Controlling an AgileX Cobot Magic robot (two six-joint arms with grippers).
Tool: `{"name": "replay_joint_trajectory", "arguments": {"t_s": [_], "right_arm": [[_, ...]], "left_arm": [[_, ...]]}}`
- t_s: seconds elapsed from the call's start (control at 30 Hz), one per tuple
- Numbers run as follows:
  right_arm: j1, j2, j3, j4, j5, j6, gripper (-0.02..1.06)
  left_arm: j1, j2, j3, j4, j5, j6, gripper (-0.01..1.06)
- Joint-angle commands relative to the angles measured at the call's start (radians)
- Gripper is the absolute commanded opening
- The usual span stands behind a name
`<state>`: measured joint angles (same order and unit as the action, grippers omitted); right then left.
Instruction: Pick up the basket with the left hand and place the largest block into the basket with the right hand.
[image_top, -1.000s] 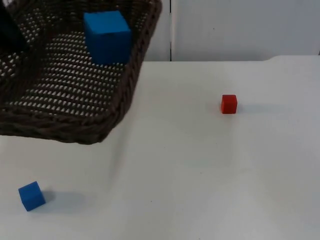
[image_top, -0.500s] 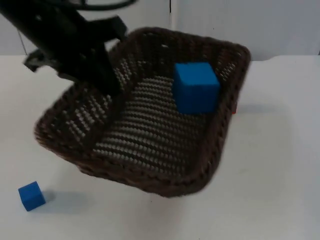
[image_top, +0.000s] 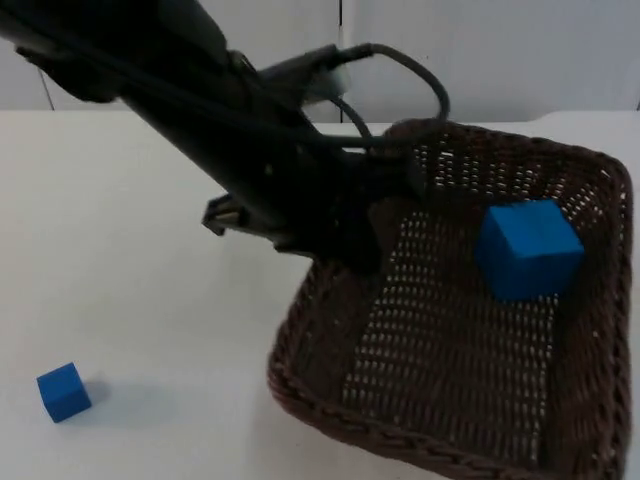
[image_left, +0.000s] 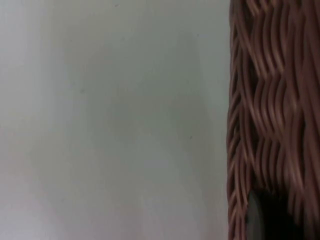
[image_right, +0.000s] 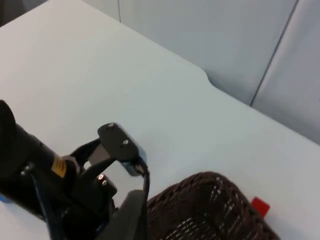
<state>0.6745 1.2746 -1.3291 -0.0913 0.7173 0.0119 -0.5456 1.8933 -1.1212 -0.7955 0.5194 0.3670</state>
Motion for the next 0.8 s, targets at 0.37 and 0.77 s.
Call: {"name": "replay_joint_trajectory", "arguments": {"t_s": [0.37, 0.77], "right_arm": [[-0.005, -0.315, 0.28, -0.015, -0.035, 0.077, 1.05], [-0.005, -0.486, 0.351, -0.032, 0.002, 0.077, 1.05]], "left_arm": [[-0.101, 0.189, 0.003, -0.113, -0.136, -0.01, 0.0], [-0.101, 0.196, -0.001, -0.104, -0.111, -0.004, 0.76]]}}
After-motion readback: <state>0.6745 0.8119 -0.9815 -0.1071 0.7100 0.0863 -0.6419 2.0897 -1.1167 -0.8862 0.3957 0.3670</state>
